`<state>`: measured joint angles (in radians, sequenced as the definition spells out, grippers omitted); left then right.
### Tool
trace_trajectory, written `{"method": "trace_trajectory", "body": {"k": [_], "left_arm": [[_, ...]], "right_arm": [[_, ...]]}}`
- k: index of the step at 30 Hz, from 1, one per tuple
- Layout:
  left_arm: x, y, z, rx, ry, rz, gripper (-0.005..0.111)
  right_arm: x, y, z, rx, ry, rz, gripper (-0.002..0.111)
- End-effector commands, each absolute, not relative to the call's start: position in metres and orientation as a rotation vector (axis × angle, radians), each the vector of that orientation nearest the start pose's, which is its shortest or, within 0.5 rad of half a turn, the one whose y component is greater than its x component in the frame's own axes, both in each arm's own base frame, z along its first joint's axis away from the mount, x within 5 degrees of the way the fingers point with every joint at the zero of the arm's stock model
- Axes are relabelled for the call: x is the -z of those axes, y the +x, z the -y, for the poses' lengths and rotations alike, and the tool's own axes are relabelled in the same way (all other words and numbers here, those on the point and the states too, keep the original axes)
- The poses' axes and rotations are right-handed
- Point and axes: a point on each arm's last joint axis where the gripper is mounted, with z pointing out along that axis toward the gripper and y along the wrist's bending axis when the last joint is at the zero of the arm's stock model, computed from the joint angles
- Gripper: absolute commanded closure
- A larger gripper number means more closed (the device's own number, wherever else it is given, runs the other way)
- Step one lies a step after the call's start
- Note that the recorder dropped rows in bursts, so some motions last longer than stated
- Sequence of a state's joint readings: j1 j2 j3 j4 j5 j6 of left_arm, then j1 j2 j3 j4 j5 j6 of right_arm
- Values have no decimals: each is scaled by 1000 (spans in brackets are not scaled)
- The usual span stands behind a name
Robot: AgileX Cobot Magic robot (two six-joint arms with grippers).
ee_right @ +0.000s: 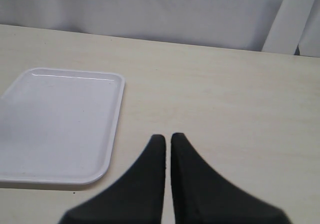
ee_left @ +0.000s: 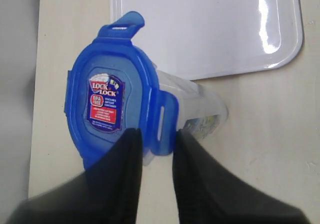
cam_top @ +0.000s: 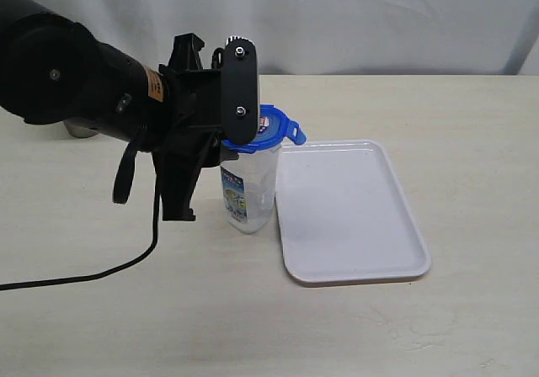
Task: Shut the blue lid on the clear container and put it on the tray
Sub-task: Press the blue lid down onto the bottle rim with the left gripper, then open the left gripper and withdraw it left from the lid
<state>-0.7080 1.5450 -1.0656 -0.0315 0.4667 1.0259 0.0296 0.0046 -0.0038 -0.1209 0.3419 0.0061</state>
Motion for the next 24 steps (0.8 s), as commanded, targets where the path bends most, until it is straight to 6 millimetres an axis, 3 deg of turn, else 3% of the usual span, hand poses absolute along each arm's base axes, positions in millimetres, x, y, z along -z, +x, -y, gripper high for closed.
{"method": "trace_trajectory", "body": {"k": [1,8,15,20,24], "left_arm": [[-262,250,217,-98,1835,-1612,74],[-261,249,217,-94,1840,-1618,48],[-274,240,209,-79,1823,-1649,46],[-310,229,199,18,1522,-1741,47],[-331,231,186,170,1133,-1879,64]], "right_arm": [[-182,54,2,89,-89,-1823,104],[-182,54,2,89,-89,-1823,104],[-182,54,2,89,-89,-1823,104],[-182,54,2,89,-89,-1823,104],[-182,54,2,89,-89,-1823,104]]}}
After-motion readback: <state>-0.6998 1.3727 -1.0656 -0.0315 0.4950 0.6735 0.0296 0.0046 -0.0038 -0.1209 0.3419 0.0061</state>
